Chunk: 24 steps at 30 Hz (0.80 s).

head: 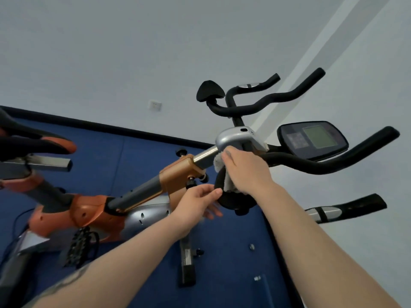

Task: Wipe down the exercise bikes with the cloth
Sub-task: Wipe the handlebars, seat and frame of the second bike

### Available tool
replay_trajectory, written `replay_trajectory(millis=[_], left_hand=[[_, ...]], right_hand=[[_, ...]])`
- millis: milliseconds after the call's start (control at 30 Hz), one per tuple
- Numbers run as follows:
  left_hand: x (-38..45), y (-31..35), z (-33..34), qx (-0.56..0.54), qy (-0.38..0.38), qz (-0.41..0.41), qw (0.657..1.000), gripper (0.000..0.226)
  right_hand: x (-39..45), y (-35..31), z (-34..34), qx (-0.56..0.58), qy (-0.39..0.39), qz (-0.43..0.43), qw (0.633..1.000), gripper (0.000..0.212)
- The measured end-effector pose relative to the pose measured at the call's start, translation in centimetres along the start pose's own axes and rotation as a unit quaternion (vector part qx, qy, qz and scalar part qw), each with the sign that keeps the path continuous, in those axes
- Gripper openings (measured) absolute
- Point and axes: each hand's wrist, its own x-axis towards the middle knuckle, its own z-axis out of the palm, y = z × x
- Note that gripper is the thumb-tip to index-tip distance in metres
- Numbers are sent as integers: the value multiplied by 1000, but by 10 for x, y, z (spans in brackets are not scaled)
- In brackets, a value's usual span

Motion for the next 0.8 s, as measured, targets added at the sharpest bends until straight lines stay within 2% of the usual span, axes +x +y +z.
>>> replay_trajectory(millis=[67,133,233,333,400,467,533,600,667,733,800], left_hand=[[1,1,-2,18,-5,-6,1000,24],[2,3,-6,48,-16,-11,999,24],[8,7,-13,90,-29,-29,995,30],[12,10,-17,126,-46,-44,990,31],[14,11,-21,163,-62,-33,984,25],[18,13,-28,200,-66,1,978,17],[23,18,-31,202,-50,47,977,11],[31,27,-29,190,-23,95,977,21],[39,40,-24,187,-20,138,972,26],[48,49,-19,194,-44,155,968,21],[55,55,-19,202,-75,153,964,20]], right_hand=[[-10,-1,9,47,48,19,998,26],[-23,7,13,90,61,58,992,27],[-5,4,6,31,21,81,996,31],[18,-12,-2,-93,-31,34,995,33],[7,-1,-1,-50,-20,25,998,29],[-20,16,0,64,7,85,994,27],[-35,19,3,134,27,194,971,27],[-36,9,11,90,48,272,957,34],[-37,-7,18,51,81,308,947,34],[-48,-16,22,111,128,340,925,24],[-66,-22,26,194,161,384,888,18]])
